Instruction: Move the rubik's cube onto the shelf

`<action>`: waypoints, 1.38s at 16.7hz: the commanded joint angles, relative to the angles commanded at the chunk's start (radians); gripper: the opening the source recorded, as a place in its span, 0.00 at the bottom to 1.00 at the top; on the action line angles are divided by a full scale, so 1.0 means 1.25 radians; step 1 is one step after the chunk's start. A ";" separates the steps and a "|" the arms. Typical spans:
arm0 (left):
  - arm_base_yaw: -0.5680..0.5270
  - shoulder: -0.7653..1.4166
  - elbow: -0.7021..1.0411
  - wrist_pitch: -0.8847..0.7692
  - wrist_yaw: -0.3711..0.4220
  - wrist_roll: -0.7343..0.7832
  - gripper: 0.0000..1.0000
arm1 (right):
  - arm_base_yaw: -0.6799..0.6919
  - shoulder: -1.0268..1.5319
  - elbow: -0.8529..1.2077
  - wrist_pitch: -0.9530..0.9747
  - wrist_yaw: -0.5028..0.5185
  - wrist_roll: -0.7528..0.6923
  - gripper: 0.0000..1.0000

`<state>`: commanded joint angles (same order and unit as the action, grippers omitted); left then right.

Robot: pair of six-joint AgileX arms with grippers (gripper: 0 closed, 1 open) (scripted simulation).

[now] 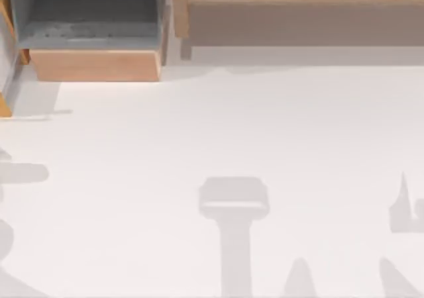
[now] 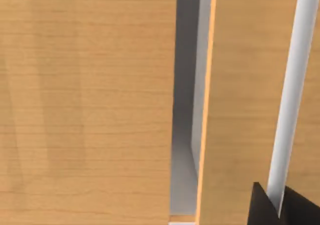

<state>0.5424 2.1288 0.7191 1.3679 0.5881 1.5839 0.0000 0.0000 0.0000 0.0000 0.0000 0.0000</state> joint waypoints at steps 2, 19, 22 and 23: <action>0.010 -0.010 -0.019 0.014 0.009 0.003 0.00 | 0.000 0.000 0.000 0.000 0.000 0.000 1.00; 0.109 -0.075 -0.188 0.111 0.108 0.009 0.08 | 0.000 0.000 0.000 0.000 0.000 0.000 1.00; 0.109 -0.075 -0.188 0.111 0.108 0.009 0.30 | 0.000 0.000 0.000 0.000 0.000 0.000 1.00; 0.109 -0.075 -0.188 0.111 0.108 0.009 0.38 | 0.000 0.000 0.000 0.000 0.000 0.000 1.00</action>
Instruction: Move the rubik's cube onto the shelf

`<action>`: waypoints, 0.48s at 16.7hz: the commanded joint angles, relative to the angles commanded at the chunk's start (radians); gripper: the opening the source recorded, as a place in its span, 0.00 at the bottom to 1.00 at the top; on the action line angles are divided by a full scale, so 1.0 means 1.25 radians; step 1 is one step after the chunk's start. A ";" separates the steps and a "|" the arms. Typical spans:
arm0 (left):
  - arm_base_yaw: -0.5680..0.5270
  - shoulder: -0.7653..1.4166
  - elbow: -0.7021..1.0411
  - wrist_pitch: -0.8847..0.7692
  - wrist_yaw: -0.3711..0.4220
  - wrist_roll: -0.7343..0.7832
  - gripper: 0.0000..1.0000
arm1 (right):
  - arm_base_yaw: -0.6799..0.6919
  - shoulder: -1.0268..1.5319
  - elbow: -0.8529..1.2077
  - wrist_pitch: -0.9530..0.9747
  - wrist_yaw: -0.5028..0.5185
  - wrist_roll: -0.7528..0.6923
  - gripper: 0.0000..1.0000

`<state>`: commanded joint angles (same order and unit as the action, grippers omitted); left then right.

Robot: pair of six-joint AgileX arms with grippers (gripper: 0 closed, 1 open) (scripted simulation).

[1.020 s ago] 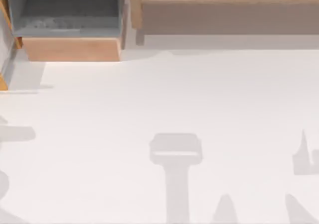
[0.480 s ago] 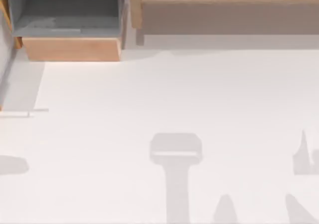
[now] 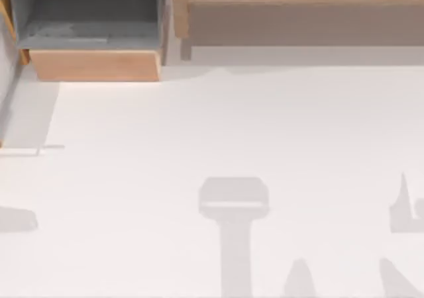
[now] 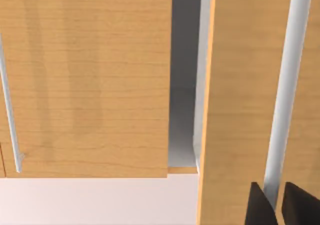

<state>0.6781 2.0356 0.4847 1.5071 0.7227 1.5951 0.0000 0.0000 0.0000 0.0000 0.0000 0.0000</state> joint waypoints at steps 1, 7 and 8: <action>0.000 0.000 0.000 0.000 0.000 0.000 0.45 | 0.000 0.000 0.000 0.000 0.000 0.000 1.00; 0.000 0.000 0.000 0.000 0.000 0.000 0.90 | 0.000 0.000 0.000 0.000 0.000 0.000 1.00; 0.000 0.000 0.000 0.000 0.000 0.000 0.98 | 0.000 0.000 0.000 0.000 0.000 0.000 1.00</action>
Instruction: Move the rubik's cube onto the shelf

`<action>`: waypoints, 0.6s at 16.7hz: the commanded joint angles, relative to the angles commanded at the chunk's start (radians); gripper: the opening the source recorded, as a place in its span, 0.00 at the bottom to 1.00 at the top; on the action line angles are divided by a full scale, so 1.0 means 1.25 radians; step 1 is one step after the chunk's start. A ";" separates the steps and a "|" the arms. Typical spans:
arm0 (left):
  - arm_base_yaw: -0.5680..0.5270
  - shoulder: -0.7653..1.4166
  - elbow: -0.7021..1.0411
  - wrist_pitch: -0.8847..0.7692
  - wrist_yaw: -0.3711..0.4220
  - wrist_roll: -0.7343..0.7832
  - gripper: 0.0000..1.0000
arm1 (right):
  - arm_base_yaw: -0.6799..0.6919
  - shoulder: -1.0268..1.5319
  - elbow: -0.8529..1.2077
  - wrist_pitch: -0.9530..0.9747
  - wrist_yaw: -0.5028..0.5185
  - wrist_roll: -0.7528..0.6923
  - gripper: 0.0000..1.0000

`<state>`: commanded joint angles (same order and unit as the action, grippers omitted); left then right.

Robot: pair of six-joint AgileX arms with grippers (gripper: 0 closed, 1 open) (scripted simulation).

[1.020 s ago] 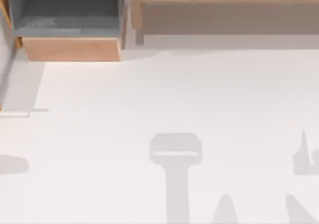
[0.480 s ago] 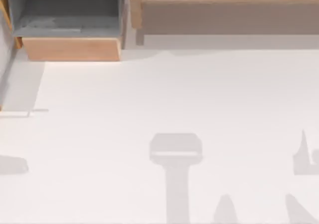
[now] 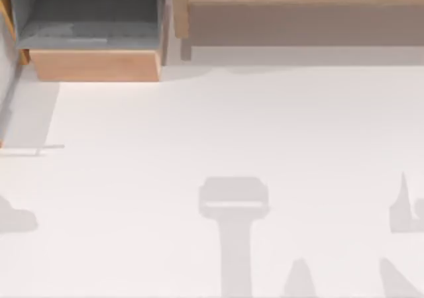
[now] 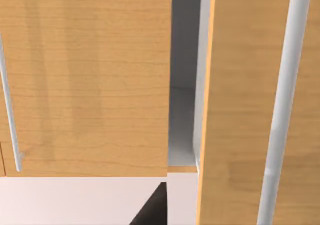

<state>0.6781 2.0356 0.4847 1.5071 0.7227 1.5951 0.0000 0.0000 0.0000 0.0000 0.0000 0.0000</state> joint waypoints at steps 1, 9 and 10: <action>0.000 0.000 0.000 0.000 0.000 0.000 1.00 | 0.000 0.000 0.000 0.000 0.000 0.000 1.00; -0.002 0.000 0.001 0.000 0.000 0.000 1.00 | 0.000 0.000 0.000 0.000 0.000 0.000 1.00; 0.000 -0.001 -0.002 0.002 0.002 0.000 1.00 | 0.000 0.000 0.000 0.000 0.000 0.000 1.00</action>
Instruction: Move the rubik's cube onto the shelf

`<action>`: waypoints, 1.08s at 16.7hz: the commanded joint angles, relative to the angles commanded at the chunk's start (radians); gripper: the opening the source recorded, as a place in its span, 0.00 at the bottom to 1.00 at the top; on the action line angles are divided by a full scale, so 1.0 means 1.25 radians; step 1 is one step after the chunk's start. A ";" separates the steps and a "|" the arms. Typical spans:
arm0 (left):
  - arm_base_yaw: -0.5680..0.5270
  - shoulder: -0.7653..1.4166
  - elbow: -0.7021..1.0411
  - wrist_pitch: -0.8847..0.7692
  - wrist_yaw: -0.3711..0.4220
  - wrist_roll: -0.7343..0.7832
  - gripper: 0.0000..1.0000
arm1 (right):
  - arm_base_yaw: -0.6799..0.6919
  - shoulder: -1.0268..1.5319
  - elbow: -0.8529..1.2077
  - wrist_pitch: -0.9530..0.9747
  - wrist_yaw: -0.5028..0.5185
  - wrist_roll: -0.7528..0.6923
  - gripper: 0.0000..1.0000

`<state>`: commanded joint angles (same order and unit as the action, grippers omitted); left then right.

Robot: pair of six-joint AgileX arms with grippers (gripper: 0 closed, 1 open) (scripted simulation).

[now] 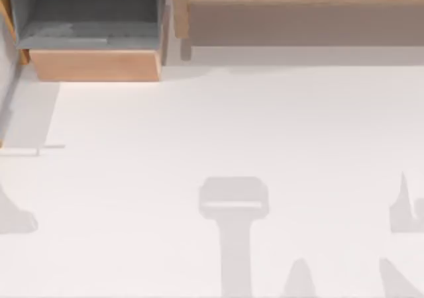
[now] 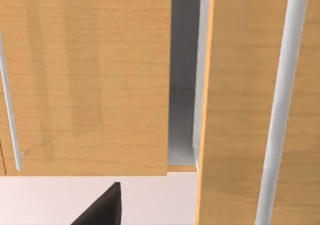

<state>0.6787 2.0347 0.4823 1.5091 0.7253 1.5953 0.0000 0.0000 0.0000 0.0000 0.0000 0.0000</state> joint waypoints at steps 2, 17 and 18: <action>0.016 -0.007 -0.020 0.012 0.016 0.001 1.00 | 0.000 0.000 0.000 0.000 0.000 0.000 1.00; 0.135 -0.027 0.143 -0.243 -0.062 -0.082 1.00 | 0.000 0.000 0.000 0.000 0.000 0.000 1.00; 0.149 -0.028 0.188 -0.305 -0.083 -0.103 1.00 | 0.000 0.000 0.000 0.000 0.000 0.000 1.00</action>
<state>0.8644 2.0001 0.7172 1.1273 0.6217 1.4663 0.0000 0.0000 0.0000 0.0000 0.0000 0.0000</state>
